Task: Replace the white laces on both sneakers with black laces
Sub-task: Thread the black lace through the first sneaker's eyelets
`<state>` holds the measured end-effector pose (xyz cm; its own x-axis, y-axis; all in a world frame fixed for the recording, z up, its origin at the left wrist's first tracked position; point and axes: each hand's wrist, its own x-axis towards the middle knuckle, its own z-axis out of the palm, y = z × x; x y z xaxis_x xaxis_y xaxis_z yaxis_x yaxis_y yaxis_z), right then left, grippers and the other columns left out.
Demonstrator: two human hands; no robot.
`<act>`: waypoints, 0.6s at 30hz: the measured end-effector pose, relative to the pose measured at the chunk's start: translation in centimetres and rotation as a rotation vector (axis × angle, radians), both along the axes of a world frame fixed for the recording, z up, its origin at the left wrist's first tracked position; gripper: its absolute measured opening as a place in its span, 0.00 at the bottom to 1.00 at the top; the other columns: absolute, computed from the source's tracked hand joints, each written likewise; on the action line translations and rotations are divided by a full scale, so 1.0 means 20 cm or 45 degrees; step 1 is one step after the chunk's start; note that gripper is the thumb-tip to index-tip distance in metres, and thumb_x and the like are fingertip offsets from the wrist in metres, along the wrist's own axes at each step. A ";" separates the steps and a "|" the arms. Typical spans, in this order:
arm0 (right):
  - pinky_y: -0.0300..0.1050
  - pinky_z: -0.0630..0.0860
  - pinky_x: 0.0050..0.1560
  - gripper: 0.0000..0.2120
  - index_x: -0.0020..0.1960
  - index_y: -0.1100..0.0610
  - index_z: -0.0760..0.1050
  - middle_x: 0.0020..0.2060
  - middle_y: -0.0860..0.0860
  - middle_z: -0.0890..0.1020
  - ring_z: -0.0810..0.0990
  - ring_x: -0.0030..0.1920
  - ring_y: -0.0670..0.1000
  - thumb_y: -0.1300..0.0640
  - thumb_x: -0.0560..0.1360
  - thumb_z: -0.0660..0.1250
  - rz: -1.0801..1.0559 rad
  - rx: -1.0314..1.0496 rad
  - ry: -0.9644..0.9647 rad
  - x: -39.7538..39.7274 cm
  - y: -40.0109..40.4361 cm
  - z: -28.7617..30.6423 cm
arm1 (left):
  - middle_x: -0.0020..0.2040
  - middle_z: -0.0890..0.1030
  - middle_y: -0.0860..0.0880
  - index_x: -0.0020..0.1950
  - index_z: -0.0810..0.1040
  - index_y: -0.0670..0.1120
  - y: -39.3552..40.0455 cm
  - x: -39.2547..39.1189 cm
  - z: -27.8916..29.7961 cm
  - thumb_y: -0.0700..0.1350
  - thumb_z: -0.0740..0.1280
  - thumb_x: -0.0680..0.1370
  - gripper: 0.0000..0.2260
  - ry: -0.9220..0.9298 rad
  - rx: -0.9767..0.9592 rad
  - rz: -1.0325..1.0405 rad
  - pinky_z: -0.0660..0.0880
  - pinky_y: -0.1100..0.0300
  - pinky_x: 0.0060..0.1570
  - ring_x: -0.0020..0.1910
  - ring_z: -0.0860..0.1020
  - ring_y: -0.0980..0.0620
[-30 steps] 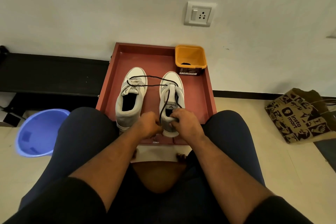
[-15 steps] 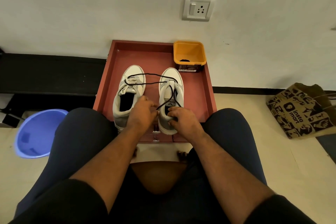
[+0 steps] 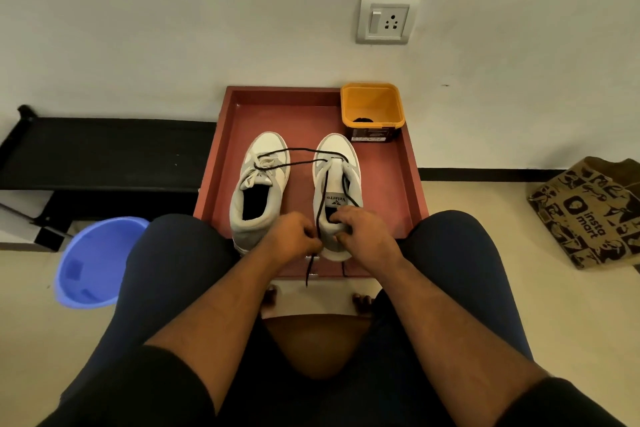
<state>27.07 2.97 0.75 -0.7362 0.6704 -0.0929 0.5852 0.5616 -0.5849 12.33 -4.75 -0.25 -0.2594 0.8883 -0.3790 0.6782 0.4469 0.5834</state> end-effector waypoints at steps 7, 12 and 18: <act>0.42 0.62 0.67 0.19 0.65 0.56 0.76 0.68 0.53 0.74 0.70 0.68 0.53 0.63 0.75 0.66 0.051 0.010 -0.082 -0.01 -0.01 0.02 | 0.46 0.84 0.43 0.48 0.83 0.40 -0.08 0.10 0.02 0.41 0.70 0.75 0.06 0.077 -0.650 -0.513 0.78 0.57 0.40 0.40 0.81 0.49; 0.42 0.66 0.65 0.17 0.62 0.57 0.79 0.62 0.53 0.78 0.74 0.64 0.53 0.65 0.75 0.65 0.078 0.010 -0.069 -0.01 0.00 0.02 | 0.43 0.80 0.50 0.48 0.79 0.46 0.00 -0.02 0.03 0.42 0.68 0.74 0.04 0.039 0.190 0.316 0.74 0.59 0.42 0.43 0.78 0.51; 0.43 0.67 0.66 0.17 0.62 0.58 0.79 0.61 0.53 0.80 0.75 0.63 0.53 0.65 0.74 0.66 0.072 -0.004 -0.042 -0.01 0.00 0.03 | 0.38 0.81 0.45 0.50 0.81 0.39 0.05 0.01 -0.09 0.35 0.70 0.73 0.06 -0.247 0.283 0.545 0.76 0.64 0.35 0.33 0.78 0.52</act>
